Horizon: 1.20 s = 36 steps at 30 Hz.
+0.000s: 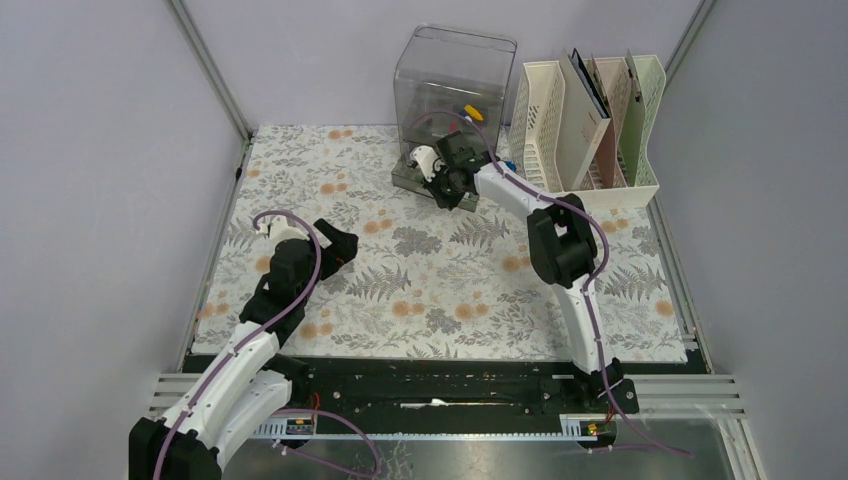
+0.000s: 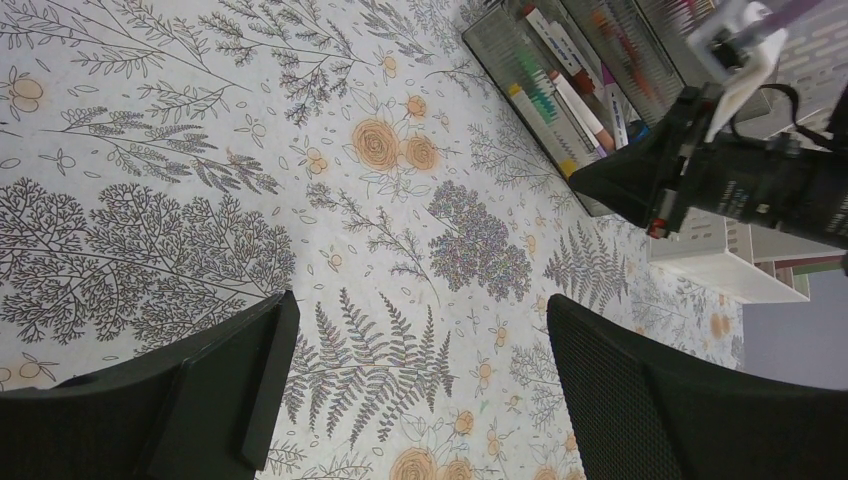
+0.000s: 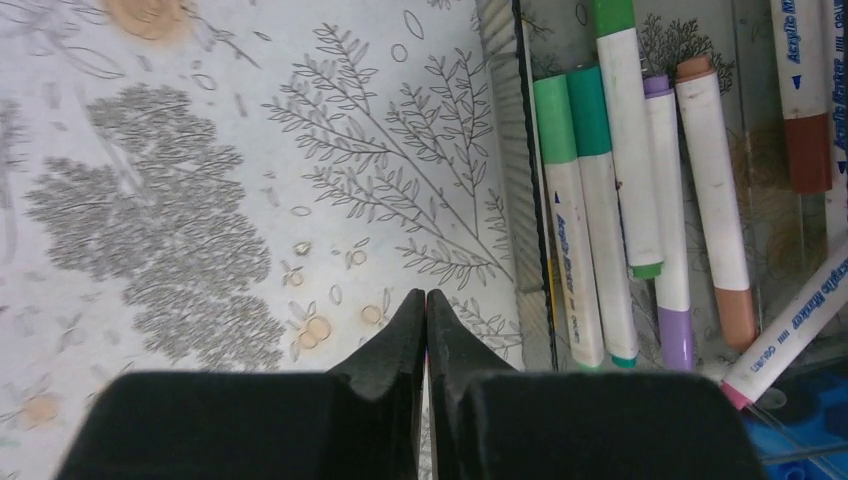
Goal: Organize the desk
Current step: Close the drawer in the storage box.
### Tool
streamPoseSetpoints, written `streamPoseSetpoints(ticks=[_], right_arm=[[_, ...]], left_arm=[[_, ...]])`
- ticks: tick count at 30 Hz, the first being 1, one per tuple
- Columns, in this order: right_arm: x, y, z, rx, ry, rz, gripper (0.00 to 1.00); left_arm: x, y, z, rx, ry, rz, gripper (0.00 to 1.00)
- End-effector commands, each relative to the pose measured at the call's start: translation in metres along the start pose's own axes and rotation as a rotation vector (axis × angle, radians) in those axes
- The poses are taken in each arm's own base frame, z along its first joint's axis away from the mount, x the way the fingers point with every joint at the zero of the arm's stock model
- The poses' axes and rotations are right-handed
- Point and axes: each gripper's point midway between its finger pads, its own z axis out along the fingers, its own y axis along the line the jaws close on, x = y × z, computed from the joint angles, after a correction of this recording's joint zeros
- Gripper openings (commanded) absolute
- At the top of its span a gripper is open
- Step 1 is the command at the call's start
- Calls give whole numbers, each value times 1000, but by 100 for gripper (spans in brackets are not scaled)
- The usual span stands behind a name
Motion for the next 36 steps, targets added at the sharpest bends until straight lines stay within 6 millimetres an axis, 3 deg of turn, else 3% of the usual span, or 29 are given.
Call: streamPoseSetpoints(ticks=[1, 6, 11, 24, 36], right_arm=[[-13, -24, 9, 180, -1, -102, 6], [-17, -57, 13, 376, -5, -194, 8], [-22, -88, 12, 540, -6, -275, 24], [-16, -124, 23, 652, 42, -365, 44], [-11, -132, 16, 670, 56, -385, 78]], left_arm=[[-17, -16, -2, 50, -46, -17, 99], [-16, -16, 1, 49, -44, -17, 99], [-15, -17, 4, 46, -39, -15, 99], [-16, -16, 5, 41, -44, -8, 99], [-18, -19, 5, 50, -46, -10, 99]])
